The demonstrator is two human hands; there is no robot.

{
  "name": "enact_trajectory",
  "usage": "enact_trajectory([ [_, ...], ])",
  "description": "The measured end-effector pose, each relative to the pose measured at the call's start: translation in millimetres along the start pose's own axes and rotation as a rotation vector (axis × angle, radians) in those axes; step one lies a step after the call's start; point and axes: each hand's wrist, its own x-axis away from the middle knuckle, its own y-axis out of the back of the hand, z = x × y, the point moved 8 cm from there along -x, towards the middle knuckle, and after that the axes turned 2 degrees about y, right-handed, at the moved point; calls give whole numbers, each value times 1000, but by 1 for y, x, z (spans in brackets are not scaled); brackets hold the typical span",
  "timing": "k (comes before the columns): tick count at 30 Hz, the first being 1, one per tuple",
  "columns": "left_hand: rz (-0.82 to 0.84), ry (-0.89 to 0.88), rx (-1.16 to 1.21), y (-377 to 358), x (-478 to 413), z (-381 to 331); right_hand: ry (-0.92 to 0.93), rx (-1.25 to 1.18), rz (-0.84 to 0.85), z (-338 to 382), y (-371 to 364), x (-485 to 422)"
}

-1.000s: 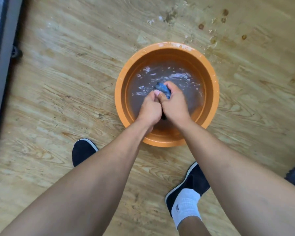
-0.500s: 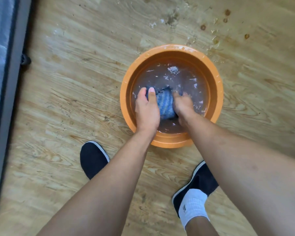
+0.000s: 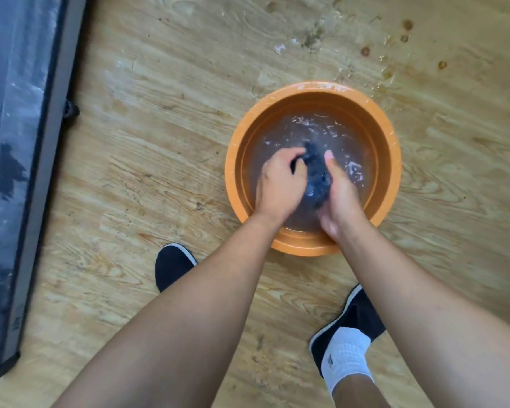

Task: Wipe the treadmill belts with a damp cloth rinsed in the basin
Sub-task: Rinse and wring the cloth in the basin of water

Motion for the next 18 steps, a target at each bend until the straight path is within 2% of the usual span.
enact_trajectory([
  [1,60,-83,-67,-6,10,-5,-75,-100,29,-4,-8,1],
  [3,104,-184,-124,-11,29,-6,-140,-255,-18,-4,-14,-3],
  [5,9,-212,-71,-6,42,1,-181,-308,-113,-5,-15,-6],
  [7,-155,-154,39,4,48,10,-204,-279,-177,-7,-16,-6],
  [10,-262,-37,139,9,46,13,-197,-269,-117,-3,-26,-3],
  [14,-177,-96,147,2,30,0,-189,-345,30,10,-34,8],
  [18,-11,-213,4,-20,29,-24,-199,-306,27,15,-30,4],
])
